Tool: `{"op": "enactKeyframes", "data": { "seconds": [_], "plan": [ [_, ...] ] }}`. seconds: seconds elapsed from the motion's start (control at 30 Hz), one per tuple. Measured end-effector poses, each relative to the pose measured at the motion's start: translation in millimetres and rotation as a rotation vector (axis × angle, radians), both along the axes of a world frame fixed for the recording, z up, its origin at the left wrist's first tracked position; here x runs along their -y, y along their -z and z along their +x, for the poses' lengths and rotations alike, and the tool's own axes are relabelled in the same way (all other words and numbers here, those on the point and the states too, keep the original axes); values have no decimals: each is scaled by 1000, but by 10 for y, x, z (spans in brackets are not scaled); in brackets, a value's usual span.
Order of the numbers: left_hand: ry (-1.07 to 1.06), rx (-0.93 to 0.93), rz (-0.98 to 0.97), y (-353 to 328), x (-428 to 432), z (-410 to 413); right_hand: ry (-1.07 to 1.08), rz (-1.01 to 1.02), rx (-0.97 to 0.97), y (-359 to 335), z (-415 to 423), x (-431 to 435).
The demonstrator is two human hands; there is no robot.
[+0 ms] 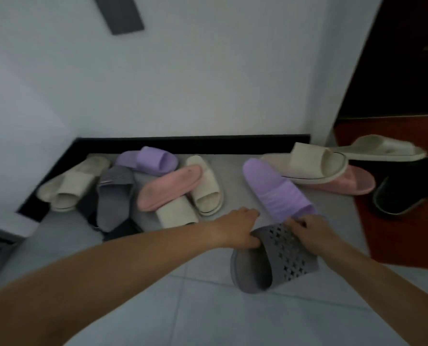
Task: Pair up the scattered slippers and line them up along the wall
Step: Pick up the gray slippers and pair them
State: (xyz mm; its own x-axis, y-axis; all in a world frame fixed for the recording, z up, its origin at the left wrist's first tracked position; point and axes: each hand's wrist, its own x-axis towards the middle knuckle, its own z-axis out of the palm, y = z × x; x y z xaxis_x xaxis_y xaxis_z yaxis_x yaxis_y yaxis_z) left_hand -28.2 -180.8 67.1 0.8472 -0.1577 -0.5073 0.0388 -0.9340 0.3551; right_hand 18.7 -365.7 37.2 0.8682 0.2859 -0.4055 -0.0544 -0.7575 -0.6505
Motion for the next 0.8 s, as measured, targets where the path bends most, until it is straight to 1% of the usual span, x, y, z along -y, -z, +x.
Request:
{"op": "enactKeyframes", "data": {
  "seconds": [0.07, 0.13, 0.23, 0.3, 0.4, 0.47, 0.53, 0.63, 0.73, 0.77, 0.8],
  "plan": [
    [15, 18, -19, -112, -370, -125, -21, 45, -61, -49, -136, -375],
    [-18, 51, -47, -148, -737, -337, -4, 81, -107, -127, -251, -727],
    [-141, 132, -93, -43, -1295, -719, 29, 150, -203, -255, -438, -1331],
    [-268, 173, -159, 101, -1637, -963, -12, 145, -269, -285, -565, -1769],
    [-571, 235, -280, 320, -2098, -1280, -104, 132, -367, -276, -771, -2364],
    [-782, 288, -341, 416, -2396, -1449, -117, 155, -453, -220, -866, -2709],
    [-943, 334, -358, 472, -2673, -1597, -100, 185, -513, -181, -939, -3028],
    [-1191, 432, -401, 448, -3067, -1798, -58, 231, -581, -161, -1061, -3514],
    [-1469, 637, -377, 362, -3460, -2026, 50, 371, -692, -235, -1179, -4034],
    [-1576, 693, -419, 348, -3570, -2112, 106, 433, -737, -267, -1207, -4207],
    [-1673, 715, -527, 343, -3659, -2189, 162, 490, -781, -311, -1233, -4368]
  ]
}}
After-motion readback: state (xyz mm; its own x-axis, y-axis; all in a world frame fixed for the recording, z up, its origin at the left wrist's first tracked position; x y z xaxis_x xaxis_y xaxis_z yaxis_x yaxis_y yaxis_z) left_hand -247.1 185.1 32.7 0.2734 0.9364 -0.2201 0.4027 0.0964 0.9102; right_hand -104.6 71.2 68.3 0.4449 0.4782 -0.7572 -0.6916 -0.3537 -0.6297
